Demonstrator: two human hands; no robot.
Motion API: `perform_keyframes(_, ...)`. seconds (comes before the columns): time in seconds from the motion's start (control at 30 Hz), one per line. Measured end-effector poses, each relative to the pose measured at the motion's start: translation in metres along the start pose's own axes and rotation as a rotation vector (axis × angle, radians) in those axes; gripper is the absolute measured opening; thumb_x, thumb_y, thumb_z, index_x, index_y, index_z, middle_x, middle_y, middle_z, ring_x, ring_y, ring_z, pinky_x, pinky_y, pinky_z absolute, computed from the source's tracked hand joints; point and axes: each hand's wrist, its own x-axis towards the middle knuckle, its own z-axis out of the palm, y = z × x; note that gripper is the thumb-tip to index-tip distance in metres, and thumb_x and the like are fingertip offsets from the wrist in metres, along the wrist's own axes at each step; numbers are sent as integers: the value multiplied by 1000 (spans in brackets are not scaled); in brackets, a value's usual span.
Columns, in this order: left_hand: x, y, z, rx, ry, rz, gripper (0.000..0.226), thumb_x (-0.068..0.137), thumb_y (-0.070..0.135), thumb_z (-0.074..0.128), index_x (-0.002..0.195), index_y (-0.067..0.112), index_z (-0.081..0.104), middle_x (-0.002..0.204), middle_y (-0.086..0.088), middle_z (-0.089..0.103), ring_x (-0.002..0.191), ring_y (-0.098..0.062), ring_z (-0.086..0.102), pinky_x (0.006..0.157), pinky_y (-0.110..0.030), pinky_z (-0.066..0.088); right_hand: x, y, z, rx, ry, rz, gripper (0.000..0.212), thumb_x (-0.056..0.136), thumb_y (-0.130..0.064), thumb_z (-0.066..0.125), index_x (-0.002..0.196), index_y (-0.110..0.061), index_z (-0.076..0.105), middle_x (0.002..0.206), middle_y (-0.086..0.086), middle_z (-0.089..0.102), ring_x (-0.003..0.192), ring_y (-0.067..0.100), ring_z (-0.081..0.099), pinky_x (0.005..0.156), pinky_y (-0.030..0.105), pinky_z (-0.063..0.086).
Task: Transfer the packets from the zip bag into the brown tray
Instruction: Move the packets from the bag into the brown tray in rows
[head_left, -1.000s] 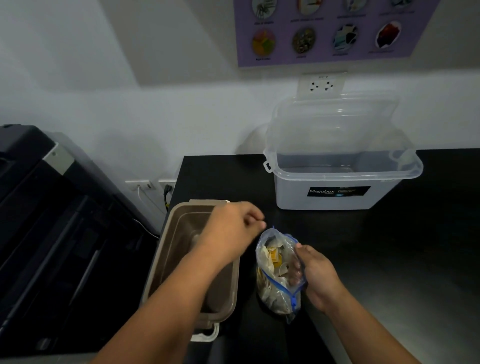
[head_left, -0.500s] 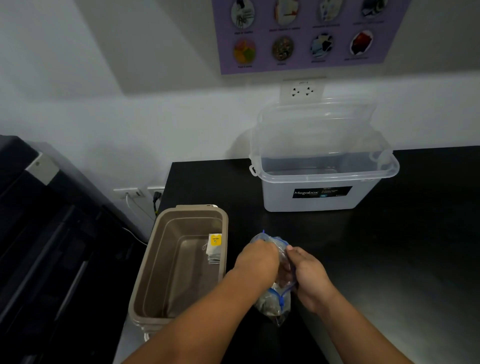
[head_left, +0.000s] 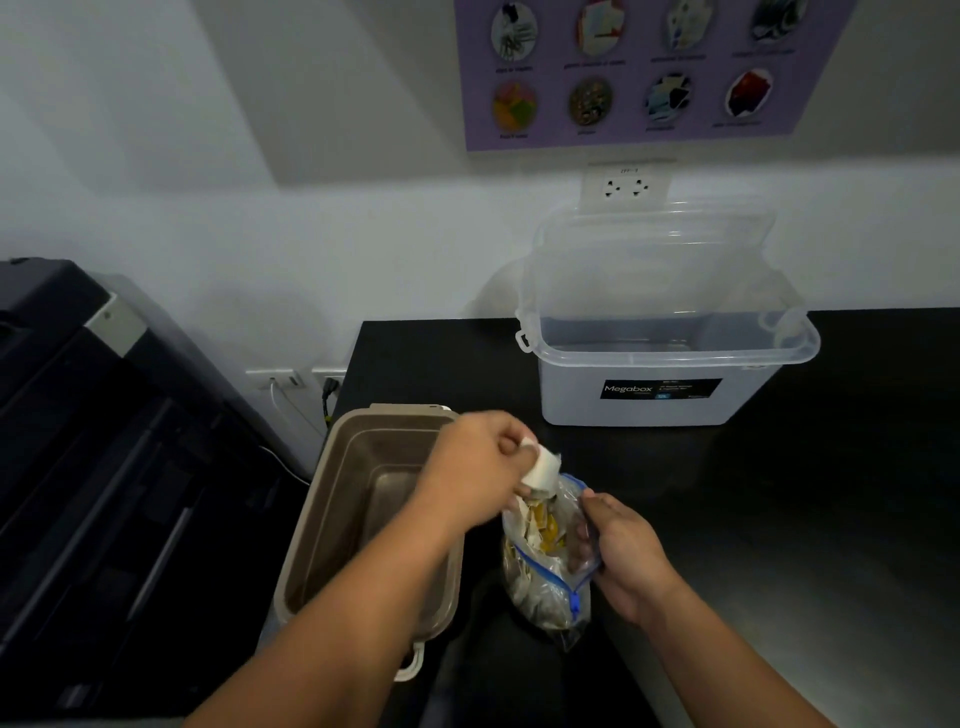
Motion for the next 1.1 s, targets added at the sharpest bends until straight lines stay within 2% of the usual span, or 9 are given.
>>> perform_keyframes(0.13,-3,2,-46,-220,81,-15,8,99,11,60,100,16,67,99,-17,69,71,-23,75,63,-31,63,-3,-1,2,-17,1,4,24,107,-26,52,99,-4,59,76,16,56,69,31,54,79,50,53)
perform_keyframes(0.27,3,-27,-87,-112,126,-71,17,96,5,63,105,17,70,103,-9,69,83,-22,75,75,-37,64,0,1,1,-59,3,1,34,107,-26,52,113,6,62,98,27,68,92,44,67,90,51,57)
perform_keyframes(0.53,19,-86,-85,354,-218,-252,28,81,6,79,101,23,71,96,1,71,89,-16,70,85,-32,58,7,1,4,-51,-4,13,30,107,-25,52,108,1,66,94,21,73,88,36,71,87,54,61)
perform_keyframes(0.63,23,-94,-69,461,-413,-295,31,80,14,82,108,20,72,102,2,72,96,-19,70,83,-30,57,5,1,6,-49,-6,14,27,108,-23,49,97,-3,64,74,12,74,65,23,73,66,40,60)
perform_keyframes(0.7,26,-99,-59,590,-476,-297,32,80,20,83,109,21,73,102,4,69,95,-16,66,87,-29,54,5,2,6,-64,1,7,27,108,-23,50,105,-1,66,86,18,77,79,30,76,76,46,61)
perform_keyframes(0.77,30,-105,-49,694,-483,-294,31,80,25,83,108,21,72,106,2,68,99,-16,65,95,-30,53,6,3,5,-59,9,8,29,108,-23,50,113,0,66,103,24,77,96,39,75,85,51,60)
perform_keyframes(0.9,35,-112,-41,760,-434,-307,30,83,26,81,112,21,73,116,-1,71,107,-17,66,101,-31,51,6,4,3,-48,3,7,29,108,-23,49,110,0,67,103,24,76,89,35,76,79,46,59)
perform_keyframes(1.03,34,-112,-50,735,-412,-320,37,87,27,77,122,18,71,120,-3,70,112,-21,66,101,-30,50,7,5,3,-10,-21,15,29,109,-21,47,90,-6,61,65,7,70,55,17,69,55,34,55)
perform_keyframes(1.1,33,-117,-53,682,-409,-358,35,86,23,78,119,17,72,117,-7,72,108,-25,69,94,-32,55,7,5,5,-17,-18,11,28,109,-21,47,92,-4,62,68,10,72,58,19,71,56,34,56)
